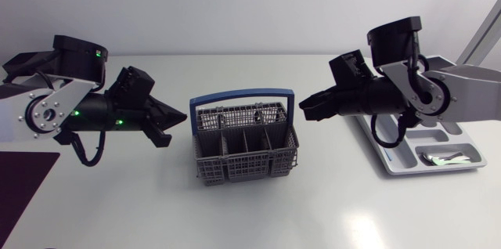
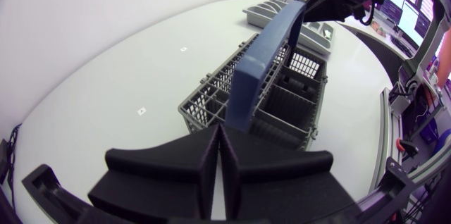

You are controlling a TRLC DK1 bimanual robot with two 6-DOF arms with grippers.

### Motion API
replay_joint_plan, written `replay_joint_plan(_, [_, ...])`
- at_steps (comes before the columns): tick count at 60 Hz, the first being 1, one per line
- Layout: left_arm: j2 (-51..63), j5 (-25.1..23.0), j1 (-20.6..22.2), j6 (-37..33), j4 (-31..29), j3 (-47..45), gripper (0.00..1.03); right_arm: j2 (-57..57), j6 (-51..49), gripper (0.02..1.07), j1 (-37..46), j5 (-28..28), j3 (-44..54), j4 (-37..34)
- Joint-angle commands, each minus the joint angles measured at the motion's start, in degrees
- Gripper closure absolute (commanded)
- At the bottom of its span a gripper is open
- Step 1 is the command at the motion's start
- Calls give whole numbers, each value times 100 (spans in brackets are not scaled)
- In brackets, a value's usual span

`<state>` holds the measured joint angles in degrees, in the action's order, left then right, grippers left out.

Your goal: Sort the cutlery from the basket into the organizer compartments.

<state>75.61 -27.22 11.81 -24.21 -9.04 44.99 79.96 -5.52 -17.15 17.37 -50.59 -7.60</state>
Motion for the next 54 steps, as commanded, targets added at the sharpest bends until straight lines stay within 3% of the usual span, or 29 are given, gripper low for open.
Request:
replay_joint_plan(1, [234,-81,49,-40,148,212,100,230,165,73,-34,12,-206,92])
replay_joint_plan(39, [1377,-20,339,48,464,1003,100,591,297,74,-280,21,-276,206])
replay_joint_plan(49, [1403,24,295,21,473,1038,100,520,306,90,-351,12,-197,197])
replay_joint_plan(54, [1342,24,67,-14,429,1020,100,485,306,101,-351,12,-162,188])
